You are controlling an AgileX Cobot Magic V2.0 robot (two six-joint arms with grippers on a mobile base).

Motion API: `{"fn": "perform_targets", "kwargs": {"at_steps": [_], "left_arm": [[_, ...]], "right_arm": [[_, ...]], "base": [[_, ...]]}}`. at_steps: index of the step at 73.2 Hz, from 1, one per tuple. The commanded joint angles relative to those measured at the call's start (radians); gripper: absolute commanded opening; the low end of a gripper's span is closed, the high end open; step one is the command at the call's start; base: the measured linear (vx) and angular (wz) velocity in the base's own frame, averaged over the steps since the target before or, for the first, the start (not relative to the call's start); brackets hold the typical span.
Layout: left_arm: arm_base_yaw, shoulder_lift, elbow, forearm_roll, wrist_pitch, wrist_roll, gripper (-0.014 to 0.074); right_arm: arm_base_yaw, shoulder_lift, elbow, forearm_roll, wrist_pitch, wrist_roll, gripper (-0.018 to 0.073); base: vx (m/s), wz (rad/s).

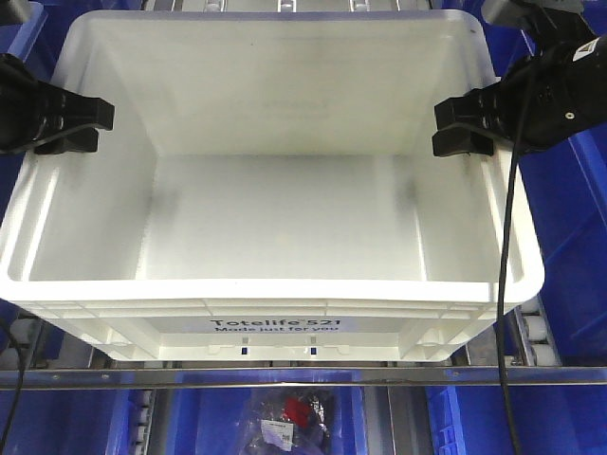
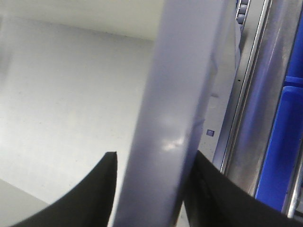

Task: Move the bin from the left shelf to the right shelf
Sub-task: 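Lift the crate with both grippers and pull it off the shelf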

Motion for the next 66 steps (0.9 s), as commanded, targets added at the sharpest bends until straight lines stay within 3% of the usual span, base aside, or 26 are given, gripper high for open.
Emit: {"fn": "perform_targets", "kwargs": {"at_steps": [1, 66], "left_arm": [[0.000, -0.047, -0.042, -0.003, -0.106, 0.009, -0.0006], [0.000, -0.047, -0.042, -0.003, -0.106, 0.009, -0.0006]], "right_arm": [[-0.001, -0.052, -0.041, 0.036, -0.040, -0.049, -0.0005], [-0.001, -0.052, -0.041, 0.036, -0.036, -0.049, -0.0005]], "base": [[0.00, 0.00], [0.00, 0.00]]}}
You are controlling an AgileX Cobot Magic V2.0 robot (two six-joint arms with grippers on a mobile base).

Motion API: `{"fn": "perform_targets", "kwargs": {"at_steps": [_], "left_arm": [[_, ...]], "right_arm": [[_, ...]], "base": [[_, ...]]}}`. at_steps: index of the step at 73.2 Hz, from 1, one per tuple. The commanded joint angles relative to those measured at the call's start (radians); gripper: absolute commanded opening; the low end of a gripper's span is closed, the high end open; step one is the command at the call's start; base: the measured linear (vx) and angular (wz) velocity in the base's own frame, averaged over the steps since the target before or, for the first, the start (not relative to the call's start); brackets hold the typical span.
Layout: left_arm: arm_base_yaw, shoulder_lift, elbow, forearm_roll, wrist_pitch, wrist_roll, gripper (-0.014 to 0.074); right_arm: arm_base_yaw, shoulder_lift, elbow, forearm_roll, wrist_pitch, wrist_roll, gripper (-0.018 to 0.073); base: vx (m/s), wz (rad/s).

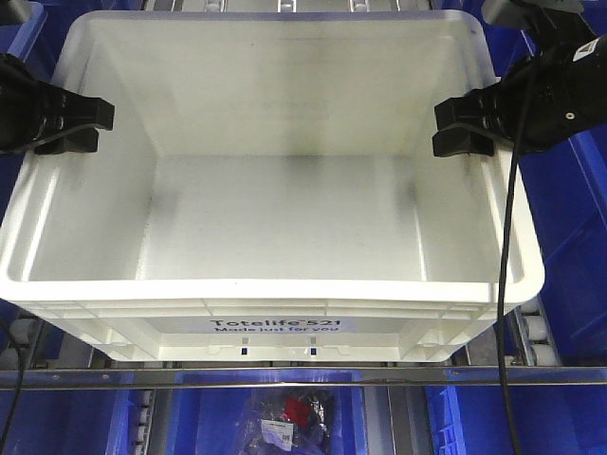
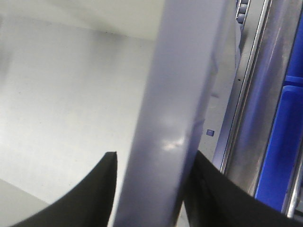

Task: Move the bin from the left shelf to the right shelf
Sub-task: 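Lift the crate with both grippers and pull it off the shelf, then hold the crate in both grippers while the base drives away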

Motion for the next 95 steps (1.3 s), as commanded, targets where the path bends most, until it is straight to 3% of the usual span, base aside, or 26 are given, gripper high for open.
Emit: {"fn": "perform_targets", "kwargs": {"at_steps": [1, 95], "left_arm": [[0.001, -0.047, -0.042, -0.002, -0.106, 0.009, -0.0006], [0.001, -0.042, -0.042, -0.001, -0.107, 0.009, -0.0006]], "right_arm": [[-0.001, -0.052, -0.041, 0.037, -0.039, -0.049, -0.0005], [-0.001, -0.052, -0.041, 0.038, -0.039, -0.049, -0.0005]], "base": [[0.00, 0.00], [-0.02, 0.00]]}}
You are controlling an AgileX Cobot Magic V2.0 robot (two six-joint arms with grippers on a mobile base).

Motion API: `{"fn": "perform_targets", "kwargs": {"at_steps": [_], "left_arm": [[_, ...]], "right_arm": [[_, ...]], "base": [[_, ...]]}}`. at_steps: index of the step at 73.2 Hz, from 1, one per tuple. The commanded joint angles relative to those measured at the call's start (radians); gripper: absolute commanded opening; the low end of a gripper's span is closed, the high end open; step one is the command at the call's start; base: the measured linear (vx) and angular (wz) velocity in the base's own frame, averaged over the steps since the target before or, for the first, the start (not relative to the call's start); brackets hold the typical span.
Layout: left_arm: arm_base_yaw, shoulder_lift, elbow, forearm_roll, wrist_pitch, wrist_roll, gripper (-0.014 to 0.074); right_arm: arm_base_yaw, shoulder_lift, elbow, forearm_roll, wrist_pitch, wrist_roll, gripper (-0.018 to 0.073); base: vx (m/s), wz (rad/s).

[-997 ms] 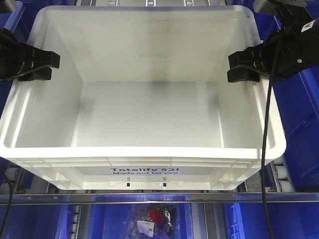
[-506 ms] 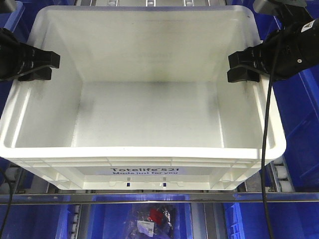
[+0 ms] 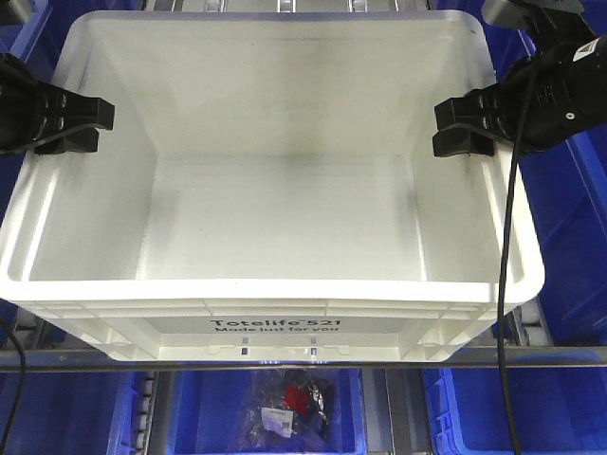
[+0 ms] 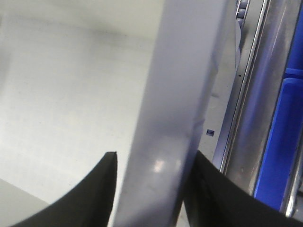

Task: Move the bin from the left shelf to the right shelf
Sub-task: 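Hold the crate in both grippers while the base drives away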

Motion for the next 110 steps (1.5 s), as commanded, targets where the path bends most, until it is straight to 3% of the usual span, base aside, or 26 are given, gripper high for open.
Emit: {"fn": "perform_targets", "kwargs": {"at_steps": [1, 45, 110], "left_arm": [[0.001, -0.042, -0.042, -0.001, -0.107, 0.009, -0.0006], [0.001, -0.041, -0.042, -0.001, -0.106, 0.009, -0.0006], [0.001, -0.041, -0.042, -0.001, -0.106, 0.009, -0.0006]], "right_arm": [[-0.001, -0.052, -0.041, 0.038, -0.039, -0.049, -0.0005], [-0.001, -0.052, -0.041, 0.038, -0.042, -0.049, -0.0005], [-0.001, -0.052, -0.041, 0.038, -0.039, -0.049, -0.0005]], "base": [[-0.11, 0.02], [-0.15, 0.04], [-0.16, -0.20]]}}
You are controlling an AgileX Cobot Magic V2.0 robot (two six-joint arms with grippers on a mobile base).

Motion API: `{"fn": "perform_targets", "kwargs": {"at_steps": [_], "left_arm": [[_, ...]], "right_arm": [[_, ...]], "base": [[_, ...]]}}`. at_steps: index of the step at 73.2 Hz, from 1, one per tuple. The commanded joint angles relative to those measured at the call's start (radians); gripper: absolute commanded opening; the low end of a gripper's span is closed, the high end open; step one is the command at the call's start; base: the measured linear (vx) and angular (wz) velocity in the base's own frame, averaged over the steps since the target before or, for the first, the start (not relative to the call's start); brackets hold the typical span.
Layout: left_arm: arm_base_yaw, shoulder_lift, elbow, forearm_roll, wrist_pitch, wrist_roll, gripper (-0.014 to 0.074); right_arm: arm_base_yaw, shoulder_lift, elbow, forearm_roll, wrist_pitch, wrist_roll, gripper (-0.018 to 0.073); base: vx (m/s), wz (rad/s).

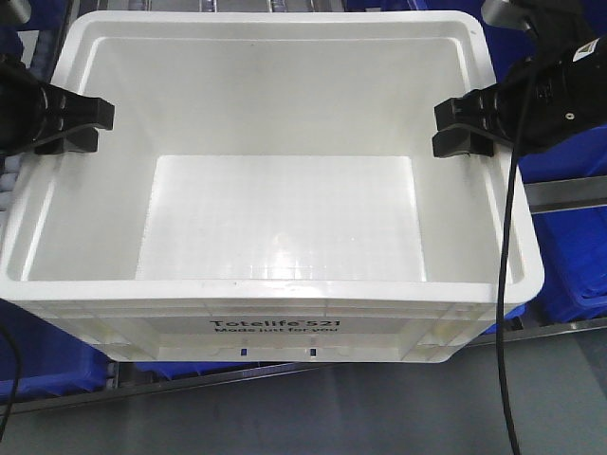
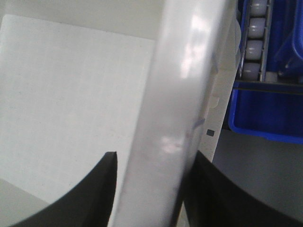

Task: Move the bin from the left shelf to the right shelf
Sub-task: 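Hold the crate in both grippers while the base drives away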

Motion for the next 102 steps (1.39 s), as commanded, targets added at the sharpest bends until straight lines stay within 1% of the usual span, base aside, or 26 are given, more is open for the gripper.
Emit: {"fn": "perform_targets", "kwargs": {"at_steps": [1, 56, 102], "left_arm": [[0.001, -0.041, -0.042, -0.002, -0.106, 0.012, -0.0006], [0.001, -0.041, -0.042, -0.002, -0.106, 0.012, -0.0006], [0.001, -0.041, -0.042, -0.002, -0.106, 0.012, -0.0006]], "right_arm": [[-0.001, -0.052, -0.041, 0.038, -0.041, -0.051, -0.0005], [-0.001, -0.052, -0.041, 0.038, -0.039, -0.051, -0.0005], [-0.001, -0.052, -0.041, 0.038, -0.038, -0.051, -0.0005]], "base": [[-0.15, -0.23], [-0.10, -0.32], [-0.03, -0.54]]}}
